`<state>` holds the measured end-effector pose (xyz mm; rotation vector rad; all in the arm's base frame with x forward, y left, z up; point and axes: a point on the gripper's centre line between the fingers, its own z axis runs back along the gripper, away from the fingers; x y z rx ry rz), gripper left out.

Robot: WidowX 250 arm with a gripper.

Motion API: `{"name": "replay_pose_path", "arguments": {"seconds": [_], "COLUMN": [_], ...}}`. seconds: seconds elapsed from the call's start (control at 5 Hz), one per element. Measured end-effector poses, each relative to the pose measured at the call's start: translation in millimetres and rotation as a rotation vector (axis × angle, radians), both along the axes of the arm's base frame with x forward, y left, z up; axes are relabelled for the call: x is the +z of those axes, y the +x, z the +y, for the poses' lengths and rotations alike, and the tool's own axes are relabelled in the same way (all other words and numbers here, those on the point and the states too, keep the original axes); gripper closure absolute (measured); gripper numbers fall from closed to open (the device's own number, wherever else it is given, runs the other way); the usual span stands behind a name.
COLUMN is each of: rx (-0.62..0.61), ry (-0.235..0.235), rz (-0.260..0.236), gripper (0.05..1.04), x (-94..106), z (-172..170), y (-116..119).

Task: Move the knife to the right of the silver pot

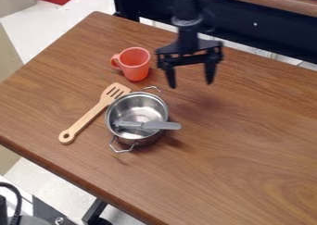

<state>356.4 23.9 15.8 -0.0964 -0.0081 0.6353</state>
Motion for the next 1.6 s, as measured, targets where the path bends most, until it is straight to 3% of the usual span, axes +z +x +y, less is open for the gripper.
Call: {"name": "replay_pose_path", "arguments": {"seconds": [0.2,0.4,0.6,0.8,1.2,1.6], "rx": [0.171,0.296,0.505,0.638,0.816,0.856], "ry": [0.015,0.014,0.051,0.034,0.06,0.043], "rz": [-0.005,0.003,-0.003,-0.018,-0.103,-0.108], "gripper": [0.083,0.083,0.083,0.083,0.083,0.083], "x": [9.5,6.1,5.4,-5.0,-11.3,-13.2], "z": [9,14,19,20,31,36], "y": [-16,-41,-66,-81,-77,-72]}}
